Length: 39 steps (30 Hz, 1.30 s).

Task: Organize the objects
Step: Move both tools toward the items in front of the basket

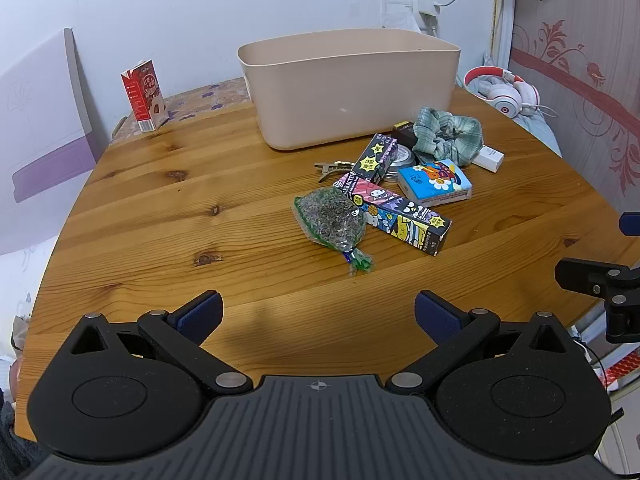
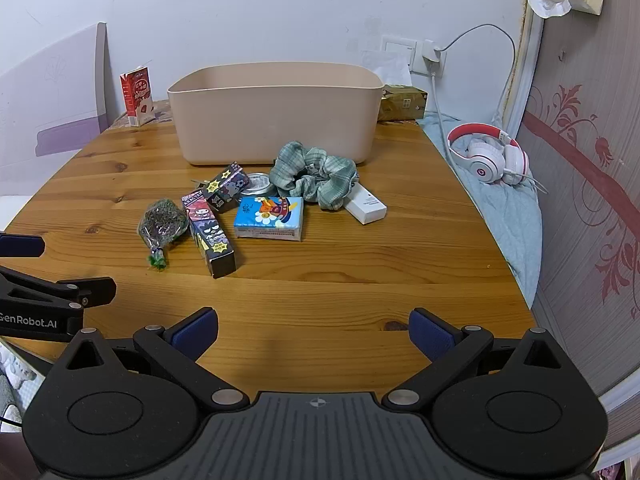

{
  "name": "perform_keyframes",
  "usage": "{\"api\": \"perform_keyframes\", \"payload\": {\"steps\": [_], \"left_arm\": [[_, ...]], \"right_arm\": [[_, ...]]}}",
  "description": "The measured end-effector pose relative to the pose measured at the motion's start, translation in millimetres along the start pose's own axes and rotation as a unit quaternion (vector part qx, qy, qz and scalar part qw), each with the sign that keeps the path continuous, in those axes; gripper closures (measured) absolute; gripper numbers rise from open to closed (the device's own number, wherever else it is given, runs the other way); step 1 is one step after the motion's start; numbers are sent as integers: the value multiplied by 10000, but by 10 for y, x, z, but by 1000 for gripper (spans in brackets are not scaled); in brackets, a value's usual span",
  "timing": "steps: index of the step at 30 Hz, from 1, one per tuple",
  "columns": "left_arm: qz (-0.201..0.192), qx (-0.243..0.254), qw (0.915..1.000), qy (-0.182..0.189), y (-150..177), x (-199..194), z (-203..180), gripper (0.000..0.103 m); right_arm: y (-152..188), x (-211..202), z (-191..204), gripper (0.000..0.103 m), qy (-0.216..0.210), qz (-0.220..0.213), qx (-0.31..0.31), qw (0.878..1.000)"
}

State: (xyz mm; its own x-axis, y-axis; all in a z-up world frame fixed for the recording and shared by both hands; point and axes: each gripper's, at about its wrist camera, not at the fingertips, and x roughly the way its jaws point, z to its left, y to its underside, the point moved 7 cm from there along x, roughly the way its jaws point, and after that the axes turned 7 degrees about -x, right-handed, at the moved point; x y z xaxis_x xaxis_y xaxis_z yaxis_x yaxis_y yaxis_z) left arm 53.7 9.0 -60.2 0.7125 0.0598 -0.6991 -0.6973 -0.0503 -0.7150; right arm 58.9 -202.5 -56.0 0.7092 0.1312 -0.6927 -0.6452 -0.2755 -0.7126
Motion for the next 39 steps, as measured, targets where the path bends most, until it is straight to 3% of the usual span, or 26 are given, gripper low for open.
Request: {"api": "perform_keyframes", "payload": {"steps": [39], "left_arm": [[189, -95, 9996, 162, -179, 327, 95, 0]], "right_arm": [[-157, 318, 54, 0, -158, 187, -93, 9997]]}}
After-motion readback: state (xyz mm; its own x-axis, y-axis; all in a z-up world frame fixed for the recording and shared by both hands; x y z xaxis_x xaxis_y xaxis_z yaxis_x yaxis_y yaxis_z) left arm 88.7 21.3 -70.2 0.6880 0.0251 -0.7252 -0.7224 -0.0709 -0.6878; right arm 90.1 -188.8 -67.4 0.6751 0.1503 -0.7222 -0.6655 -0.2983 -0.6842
